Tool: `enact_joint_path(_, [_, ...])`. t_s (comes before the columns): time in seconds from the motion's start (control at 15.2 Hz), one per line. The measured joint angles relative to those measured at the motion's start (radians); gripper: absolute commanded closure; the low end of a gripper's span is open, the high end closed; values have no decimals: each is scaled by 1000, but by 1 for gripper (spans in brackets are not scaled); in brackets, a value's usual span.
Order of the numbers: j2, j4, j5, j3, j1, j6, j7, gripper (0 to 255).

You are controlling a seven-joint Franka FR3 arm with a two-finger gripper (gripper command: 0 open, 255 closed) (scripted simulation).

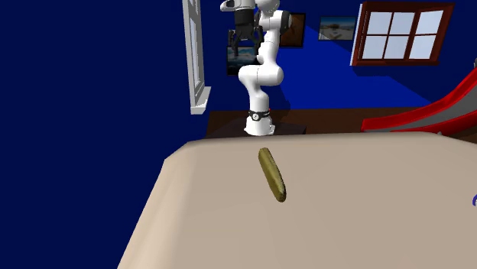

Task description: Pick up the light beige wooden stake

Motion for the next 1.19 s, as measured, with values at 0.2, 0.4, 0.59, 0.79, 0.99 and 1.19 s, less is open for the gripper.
enact_joint_path(0.2, [34,1,0,6,7,36,-11,0])
enact_joint_path(0.4, [101,-17,1,23,22,128,-36,0])
enact_joint_path(0.59, [188,-21,-1,41,37,231,-60,0])
enact_joint_path(0.79, [282,-10,-8,56,49,324,-88,0])
enact_joint_path(0.99, [377,15,-16,76,63,404,-107,0])
enact_joint_path(1.19, [474,41,-29,93,73,485,-128,0])
